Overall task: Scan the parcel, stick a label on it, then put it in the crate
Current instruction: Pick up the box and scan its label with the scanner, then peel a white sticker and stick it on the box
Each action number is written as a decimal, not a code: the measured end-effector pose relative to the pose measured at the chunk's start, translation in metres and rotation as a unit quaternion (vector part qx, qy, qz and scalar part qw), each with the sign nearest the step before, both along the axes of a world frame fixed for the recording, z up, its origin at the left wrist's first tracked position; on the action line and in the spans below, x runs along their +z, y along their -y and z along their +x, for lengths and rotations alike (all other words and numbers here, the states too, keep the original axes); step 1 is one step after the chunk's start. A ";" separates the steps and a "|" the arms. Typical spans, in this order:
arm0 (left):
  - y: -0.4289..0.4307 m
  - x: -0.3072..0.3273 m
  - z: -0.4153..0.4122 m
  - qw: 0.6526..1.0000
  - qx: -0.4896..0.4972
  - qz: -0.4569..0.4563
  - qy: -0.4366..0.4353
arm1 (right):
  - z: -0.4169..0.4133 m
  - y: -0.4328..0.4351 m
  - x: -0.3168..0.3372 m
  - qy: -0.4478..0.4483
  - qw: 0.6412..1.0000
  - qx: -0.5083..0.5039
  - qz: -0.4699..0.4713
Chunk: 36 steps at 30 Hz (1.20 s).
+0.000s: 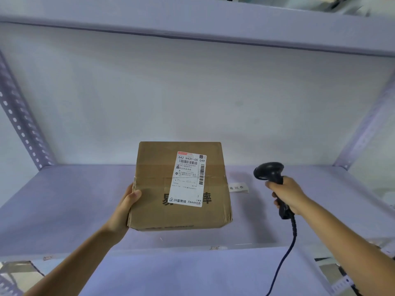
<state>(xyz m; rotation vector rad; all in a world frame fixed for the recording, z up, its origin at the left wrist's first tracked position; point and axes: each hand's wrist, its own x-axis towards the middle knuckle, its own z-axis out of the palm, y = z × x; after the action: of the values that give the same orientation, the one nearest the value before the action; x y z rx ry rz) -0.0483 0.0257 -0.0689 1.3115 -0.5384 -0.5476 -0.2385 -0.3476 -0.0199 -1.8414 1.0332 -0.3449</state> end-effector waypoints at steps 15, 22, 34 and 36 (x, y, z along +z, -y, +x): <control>0.000 0.003 -0.003 1.000 0.015 0.006 -0.014 | 0.014 0.013 -0.042 -0.088 0.994 -0.049 -0.037; 0.001 0.002 -0.003 1.000 0.013 0.008 -0.022 | 0.014 0.017 -0.045 -0.116 0.989 -0.046 -0.073; 0.002 0.002 -0.003 1.000 0.012 0.011 -0.018 | 0.018 -0.013 -0.028 0.116 0.916 -0.125 -0.363; 0.001 0.002 -0.003 1.000 0.013 0.012 -0.019 | 0.028 -0.025 -0.030 0.124 0.907 0.007 -0.403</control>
<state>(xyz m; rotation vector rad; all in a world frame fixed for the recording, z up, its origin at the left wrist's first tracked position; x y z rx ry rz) -0.0513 0.0247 -0.0669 1.3266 -0.4836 -0.5579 -0.2102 -0.3223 -0.0499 -2.4340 0.7388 -1.0969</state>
